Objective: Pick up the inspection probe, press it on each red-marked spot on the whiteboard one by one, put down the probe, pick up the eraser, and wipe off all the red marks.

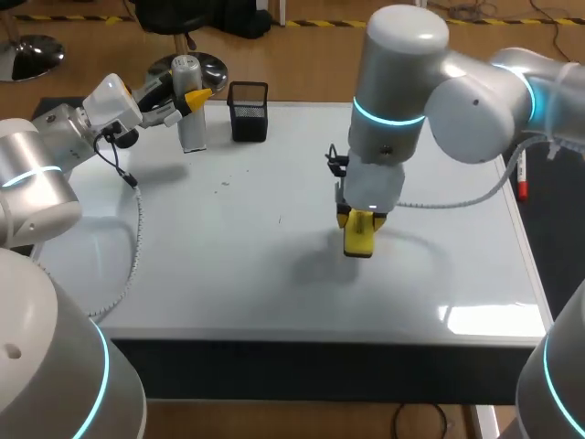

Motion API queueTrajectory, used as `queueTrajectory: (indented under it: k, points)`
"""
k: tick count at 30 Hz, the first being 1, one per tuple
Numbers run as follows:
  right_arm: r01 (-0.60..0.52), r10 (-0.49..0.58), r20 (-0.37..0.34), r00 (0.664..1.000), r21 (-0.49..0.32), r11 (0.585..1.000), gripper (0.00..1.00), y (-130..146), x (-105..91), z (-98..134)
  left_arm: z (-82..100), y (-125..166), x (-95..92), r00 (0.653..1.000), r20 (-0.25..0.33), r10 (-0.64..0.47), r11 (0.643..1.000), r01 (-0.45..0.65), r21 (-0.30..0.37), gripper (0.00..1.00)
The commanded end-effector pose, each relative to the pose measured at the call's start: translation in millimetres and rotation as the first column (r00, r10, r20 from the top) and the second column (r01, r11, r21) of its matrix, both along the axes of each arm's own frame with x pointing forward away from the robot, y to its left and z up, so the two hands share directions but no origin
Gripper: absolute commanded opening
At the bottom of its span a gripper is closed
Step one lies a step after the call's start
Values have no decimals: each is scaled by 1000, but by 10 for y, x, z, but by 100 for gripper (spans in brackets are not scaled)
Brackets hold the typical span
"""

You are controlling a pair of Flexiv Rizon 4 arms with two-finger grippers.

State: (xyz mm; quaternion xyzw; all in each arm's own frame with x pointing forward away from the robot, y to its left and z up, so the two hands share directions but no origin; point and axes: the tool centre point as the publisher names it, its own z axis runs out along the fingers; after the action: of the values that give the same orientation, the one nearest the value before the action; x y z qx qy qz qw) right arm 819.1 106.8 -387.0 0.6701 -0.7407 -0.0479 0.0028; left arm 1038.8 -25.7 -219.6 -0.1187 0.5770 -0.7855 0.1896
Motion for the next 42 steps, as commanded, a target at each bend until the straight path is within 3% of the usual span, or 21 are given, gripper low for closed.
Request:
queueTrajectory:
  k: [1, 20, 42]
  points:
    - [3, -3, 15, 1000, -12, 1000, 0, -93, -3, 52, 15, 1, -2, 1000, -1, 0, 1000, 0, 1, 0]
    - [130, -128, 62, 990, -43, 991, 0, -907, 187, 302, 15, 1, -2, 1000, -1, 0, 1000, 0, 1, 0]
    - [151, -148, 67, 987, -33, 988, 0, -958, 219, 299, 15, 1, -2, 1000, -1, 0, 1000, 0, 1, 0]
